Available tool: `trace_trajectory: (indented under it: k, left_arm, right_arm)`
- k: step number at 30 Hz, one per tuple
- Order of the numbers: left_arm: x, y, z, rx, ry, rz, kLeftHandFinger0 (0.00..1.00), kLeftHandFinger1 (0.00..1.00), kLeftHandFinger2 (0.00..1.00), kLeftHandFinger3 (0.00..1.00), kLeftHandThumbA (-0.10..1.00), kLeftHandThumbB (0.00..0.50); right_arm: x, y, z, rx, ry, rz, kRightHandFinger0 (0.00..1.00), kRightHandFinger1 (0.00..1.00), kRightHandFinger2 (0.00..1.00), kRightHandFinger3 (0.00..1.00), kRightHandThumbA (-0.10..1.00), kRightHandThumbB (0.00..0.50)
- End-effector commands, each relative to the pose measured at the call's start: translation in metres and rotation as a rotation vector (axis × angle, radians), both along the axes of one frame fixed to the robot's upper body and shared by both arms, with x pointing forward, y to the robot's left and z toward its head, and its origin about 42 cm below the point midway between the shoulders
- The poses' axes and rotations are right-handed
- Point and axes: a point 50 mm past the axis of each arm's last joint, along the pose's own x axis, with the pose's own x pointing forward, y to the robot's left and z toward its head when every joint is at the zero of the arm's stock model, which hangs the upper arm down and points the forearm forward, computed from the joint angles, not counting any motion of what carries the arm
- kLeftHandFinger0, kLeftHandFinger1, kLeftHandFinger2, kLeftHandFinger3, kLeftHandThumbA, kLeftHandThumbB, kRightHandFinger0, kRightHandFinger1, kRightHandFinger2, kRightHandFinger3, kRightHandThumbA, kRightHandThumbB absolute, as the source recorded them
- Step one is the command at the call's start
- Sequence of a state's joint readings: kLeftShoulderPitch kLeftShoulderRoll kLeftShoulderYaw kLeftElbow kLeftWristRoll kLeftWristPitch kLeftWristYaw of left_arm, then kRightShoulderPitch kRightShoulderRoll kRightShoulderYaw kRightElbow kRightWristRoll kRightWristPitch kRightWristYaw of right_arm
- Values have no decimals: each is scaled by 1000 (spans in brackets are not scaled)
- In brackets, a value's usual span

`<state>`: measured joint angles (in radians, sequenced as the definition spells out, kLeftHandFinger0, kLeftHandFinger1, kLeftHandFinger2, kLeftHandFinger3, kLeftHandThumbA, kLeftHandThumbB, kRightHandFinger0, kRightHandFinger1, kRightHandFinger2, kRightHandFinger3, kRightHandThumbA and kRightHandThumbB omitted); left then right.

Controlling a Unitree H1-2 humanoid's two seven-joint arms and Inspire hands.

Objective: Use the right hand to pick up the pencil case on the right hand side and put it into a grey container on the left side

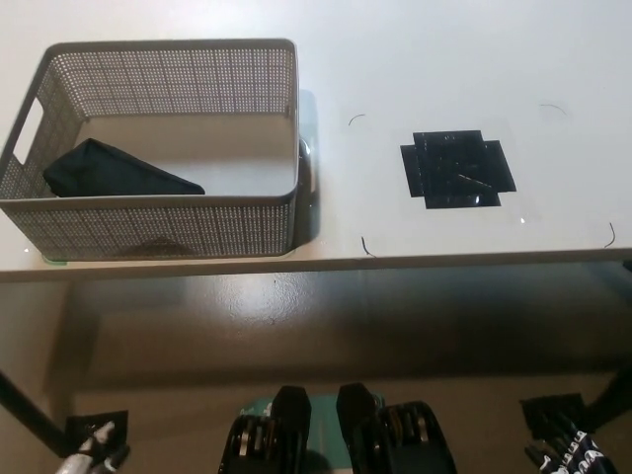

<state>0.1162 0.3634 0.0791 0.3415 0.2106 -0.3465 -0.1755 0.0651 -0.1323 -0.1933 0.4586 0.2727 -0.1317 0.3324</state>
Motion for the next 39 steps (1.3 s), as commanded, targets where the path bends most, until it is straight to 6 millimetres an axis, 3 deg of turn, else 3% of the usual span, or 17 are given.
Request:
trace_trajectory:
  k: [1,4,6,9,15,20,24,30,36,39]
  left_arm:
    - [0,22,12,-104,-136,76,1000,1000,1000,1000,1000,348]
    - [0,24,9,-132,-132,87,1000,1000,1000,1000,1000,317]
    - [-2,25,7,-133,-130,89,1000,1000,1000,1000,1000,331]
    - [-4,20,8,-127,-138,98,1000,1000,1000,1000,1000,277]
    - [2,8,38,-124,-170,78,1000,1000,1000,1000,1000,235]
    - [-6,-6,40,-190,-148,49,1000,1000,1000,1000,1000,245]
    - [-23,-6,36,-243,-149,81,1000,1000,1000,1000,1000,275]
    - [-21,-7,34,-255,-173,100,1000,1000,1000,1000,1000,276]
    - [-17,-8,38,-245,-185,82,1000,1000,1000,1000,1000,250]
    - [-12,-3,33,-252,-177,82,1000,1000,1000,1000,1000,261]
  right_arm:
    - [20,-10,8,39,-162,25,1000,1000,1000,1000,1000,282]
    - [22,-8,2,54,-153,15,1000,1000,1000,1000,1000,272]
    - [20,-7,-1,55,-151,17,1000,1000,1000,1000,1000,264]
    - [22,-8,4,34,-156,31,1000,1000,1000,1000,1000,267]
    - [13,-4,20,-18,-225,53,1000,1000,1000,1000,1000,254]
    - [-16,1,33,-147,-292,73,1000,1000,1000,1000,1000,311]
    - [-39,18,32,-213,-322,94,1000,1000,1000,1000,1000,215]
    - [-34,31,32,-197,-334,110,1000,1000,1000,1000,1000,233]
    - [-28,30,33,-198,-339,113,1000,1000,1000,1000,1000,221]
    - [-26,31,28,-184,-327,102,1000,1000,1000,1000,1000,210]
